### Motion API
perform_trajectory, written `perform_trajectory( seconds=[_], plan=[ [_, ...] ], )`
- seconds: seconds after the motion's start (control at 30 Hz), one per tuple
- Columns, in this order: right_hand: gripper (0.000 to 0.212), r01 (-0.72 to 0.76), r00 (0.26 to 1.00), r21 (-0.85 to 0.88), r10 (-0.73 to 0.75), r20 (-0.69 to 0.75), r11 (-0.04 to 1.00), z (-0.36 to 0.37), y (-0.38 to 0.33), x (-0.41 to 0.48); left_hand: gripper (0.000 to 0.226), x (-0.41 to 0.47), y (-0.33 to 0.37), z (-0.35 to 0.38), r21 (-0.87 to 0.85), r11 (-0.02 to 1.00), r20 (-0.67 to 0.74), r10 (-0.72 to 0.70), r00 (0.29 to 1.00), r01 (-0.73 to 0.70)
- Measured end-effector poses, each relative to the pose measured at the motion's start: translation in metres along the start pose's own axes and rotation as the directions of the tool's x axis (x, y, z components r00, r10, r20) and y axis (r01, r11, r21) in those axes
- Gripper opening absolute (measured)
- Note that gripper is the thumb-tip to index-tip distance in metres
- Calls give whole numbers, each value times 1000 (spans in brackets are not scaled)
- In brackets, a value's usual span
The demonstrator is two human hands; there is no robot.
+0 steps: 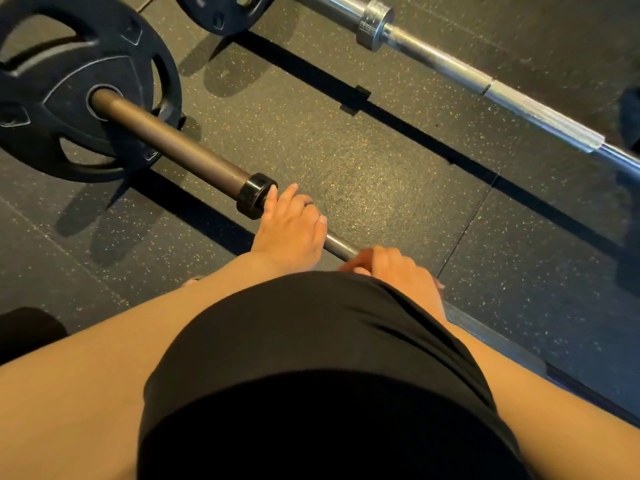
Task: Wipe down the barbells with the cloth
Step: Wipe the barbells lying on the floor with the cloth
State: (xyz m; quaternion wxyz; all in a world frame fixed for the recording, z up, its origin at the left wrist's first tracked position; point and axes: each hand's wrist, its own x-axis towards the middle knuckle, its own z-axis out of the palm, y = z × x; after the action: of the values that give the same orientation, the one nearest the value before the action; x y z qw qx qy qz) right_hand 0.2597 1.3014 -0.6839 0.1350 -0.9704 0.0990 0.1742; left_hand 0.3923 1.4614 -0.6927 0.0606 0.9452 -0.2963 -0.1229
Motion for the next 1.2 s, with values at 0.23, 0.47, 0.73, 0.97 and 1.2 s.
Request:
perform_trajectory(
  seconds=[0.23,0.47,0.73,0.97,1.2],
  plan=[
    [36,-53,998,4,53,-15,999,27,-6,28,56,4,-1,-2,99,995,91,-35,995,26],
    [40,-54,998,-105,57,29,993,11,32,-20,50,-1,15,4,45,997,-1,-63,998,63],
    [52,-4,1000,-62,5,13,998,5,5,-10,47,-12,13,9,32,999,76,28,997,-30],
    [50,-173,985,-64,173,-4,983,0,103,-110,45,-3,23,20,66,997,69,43,997,-48],
    [46,-163,987,-56,164,0,985,1,22,-34,58,-9,19,36,34,983,37,182,983,-183]
  ],
)
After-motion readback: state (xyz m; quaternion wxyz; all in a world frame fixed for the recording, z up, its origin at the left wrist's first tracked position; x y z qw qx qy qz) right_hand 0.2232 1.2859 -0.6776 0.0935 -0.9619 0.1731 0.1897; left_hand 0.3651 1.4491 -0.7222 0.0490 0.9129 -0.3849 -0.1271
